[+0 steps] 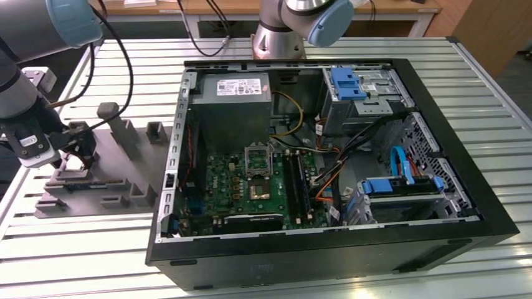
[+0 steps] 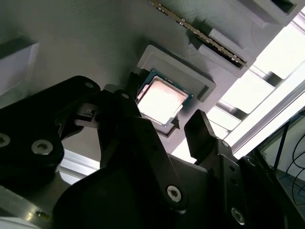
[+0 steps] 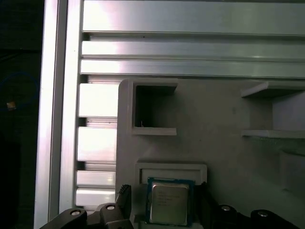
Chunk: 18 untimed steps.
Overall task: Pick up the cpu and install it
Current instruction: 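Pick up the cpu and move it towards the insertion slot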
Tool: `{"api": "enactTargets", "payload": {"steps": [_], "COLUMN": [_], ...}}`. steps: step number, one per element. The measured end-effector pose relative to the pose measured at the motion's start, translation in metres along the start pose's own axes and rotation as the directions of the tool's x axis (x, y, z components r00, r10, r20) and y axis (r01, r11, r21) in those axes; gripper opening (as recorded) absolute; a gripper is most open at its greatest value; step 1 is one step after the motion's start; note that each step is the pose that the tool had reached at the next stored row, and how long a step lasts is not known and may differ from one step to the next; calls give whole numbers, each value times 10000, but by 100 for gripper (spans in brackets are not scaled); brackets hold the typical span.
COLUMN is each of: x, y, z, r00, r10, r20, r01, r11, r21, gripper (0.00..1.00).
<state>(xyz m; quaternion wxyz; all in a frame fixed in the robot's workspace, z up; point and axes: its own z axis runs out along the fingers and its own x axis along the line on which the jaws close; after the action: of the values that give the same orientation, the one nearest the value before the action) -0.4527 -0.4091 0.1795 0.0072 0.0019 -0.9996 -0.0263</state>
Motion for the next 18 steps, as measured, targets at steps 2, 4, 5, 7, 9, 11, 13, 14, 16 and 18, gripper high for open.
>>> {"api": "enactTargets", "payload": {"steps": [2,4,5,7,9,11,13,14,16,18], "x": [4,4,5,4,4,4,4,4,4,4], "y": [-1,-2,-2,-2,-1,-1,-2,-2,-2,-1], "z": [6,9,12,16,17,17,16,16,17,17], "r00": [10000,10000,10000,10000,10000,10000,10000,10000,10000,10000], "r10": [0,0,0,0,0,0,0,0,0,1], "r20": [-3,-7,-6,-5,-4,-4,-4,-4,-4,-3], "r01": [0,0,0,0,0,0,0,0,0,-1], "r11": [10000,10000,10000,10000,10000,10000,10000,10000,10000,10000], "r21": [3,5,5,4,3,3,4,5,4,3], "gripper": [65,65,65,65,65,65,65,65,63,56]}}
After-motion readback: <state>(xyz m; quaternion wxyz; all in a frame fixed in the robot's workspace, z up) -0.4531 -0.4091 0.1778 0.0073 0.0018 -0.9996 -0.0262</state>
